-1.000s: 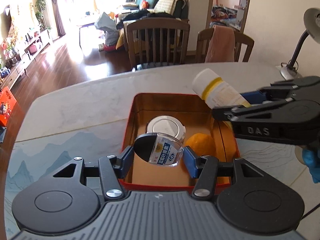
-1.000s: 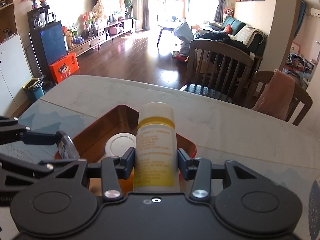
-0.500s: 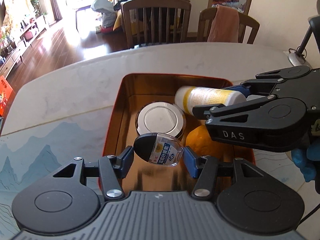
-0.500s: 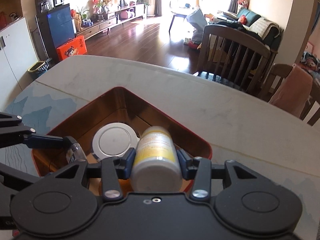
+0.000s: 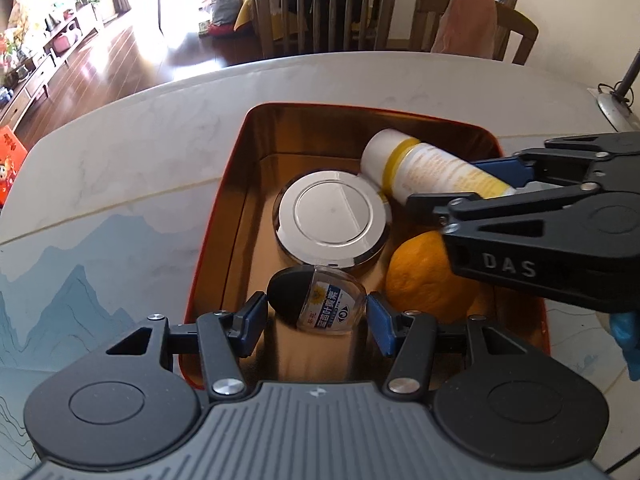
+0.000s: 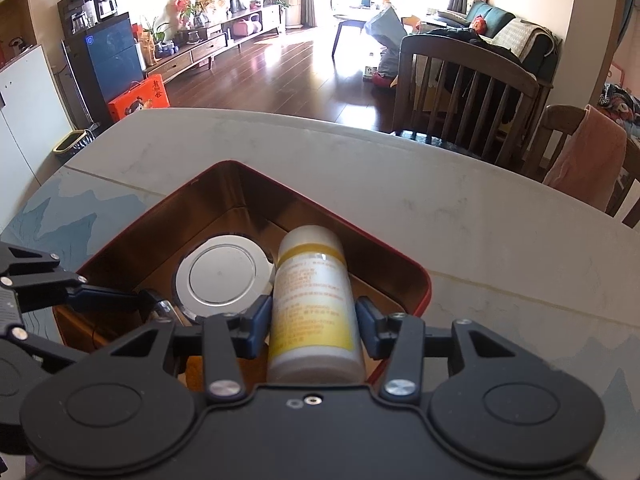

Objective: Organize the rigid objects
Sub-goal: 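Lower the eye-drop bottle and pill bottle into the red tin and release both, then withdraw both tools from the tin toward the purple toy and sunglasses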

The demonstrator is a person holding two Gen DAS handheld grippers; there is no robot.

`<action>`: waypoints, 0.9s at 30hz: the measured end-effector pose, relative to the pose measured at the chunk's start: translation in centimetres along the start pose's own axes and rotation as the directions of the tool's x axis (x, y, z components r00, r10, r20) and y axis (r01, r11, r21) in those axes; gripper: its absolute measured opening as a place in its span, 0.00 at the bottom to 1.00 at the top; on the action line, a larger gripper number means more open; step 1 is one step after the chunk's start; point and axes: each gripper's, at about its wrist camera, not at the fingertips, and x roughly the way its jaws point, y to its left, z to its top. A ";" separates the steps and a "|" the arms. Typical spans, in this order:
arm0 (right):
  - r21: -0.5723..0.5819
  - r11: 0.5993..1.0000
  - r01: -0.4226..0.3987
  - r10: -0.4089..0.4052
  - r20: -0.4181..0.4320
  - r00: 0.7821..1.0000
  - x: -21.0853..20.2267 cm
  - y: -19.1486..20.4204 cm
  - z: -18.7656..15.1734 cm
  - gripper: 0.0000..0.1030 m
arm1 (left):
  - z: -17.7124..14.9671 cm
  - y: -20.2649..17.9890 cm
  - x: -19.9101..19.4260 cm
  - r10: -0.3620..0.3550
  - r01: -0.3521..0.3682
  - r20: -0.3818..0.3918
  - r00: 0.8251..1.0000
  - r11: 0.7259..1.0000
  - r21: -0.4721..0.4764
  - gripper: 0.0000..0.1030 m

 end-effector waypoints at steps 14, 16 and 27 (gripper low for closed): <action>0.038 0.999 0.004 -0.006 0.035 0.999 -2.2 0.1 -0.1 0.54 | -0.1 -0.6 -0.6 0.023 -0.024 0.024 0.999 0.999 0.023 0.58; 0.044 0.999 0.003 -0.005 0.042 0.999 -2.6 0.2 -0.1 0.55 | -0.2 -0.5 -1.0 0.025 -0.026 0.035 0.999 0.999 0.024 0.59; 0.086 0.996 -0.002 -0.005 0.083 0.997 -6.8 1.2 -0.7 0.63 | -1.3 0.1 -4.5 0.005 -0.006 0.109 0.994 1.000 0.010 0.61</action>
